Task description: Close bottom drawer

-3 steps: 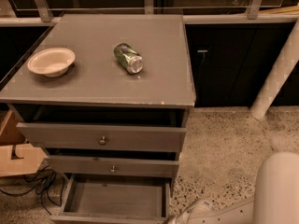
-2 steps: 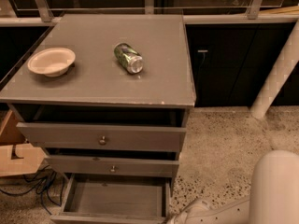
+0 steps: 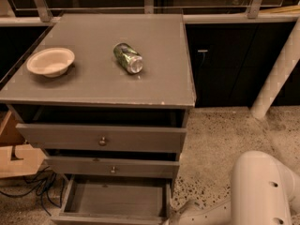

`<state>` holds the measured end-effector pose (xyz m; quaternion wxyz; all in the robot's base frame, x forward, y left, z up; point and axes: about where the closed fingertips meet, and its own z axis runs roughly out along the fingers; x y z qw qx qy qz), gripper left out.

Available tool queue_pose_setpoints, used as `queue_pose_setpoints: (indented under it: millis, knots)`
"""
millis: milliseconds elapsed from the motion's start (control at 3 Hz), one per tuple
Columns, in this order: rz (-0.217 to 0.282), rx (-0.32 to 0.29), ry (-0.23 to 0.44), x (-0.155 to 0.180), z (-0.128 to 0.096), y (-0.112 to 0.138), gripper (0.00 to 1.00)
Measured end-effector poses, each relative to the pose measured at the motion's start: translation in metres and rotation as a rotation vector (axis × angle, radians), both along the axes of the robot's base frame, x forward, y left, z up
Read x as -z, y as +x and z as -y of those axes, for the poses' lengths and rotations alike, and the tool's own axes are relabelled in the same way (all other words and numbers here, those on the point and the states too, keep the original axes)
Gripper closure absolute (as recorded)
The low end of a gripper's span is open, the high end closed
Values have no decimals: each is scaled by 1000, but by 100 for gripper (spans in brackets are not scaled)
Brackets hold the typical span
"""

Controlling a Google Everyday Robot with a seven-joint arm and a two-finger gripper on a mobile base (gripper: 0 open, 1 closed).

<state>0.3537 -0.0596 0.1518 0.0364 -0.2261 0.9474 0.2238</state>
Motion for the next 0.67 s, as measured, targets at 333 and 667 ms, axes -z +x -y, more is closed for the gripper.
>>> queue_pose_setpoints:
  millis: [333, 667]
  knots:
    - [0, 0, 0, -1, 0, -1, 100]
    - [9, 0, 4, 2, -2, 2, 100]
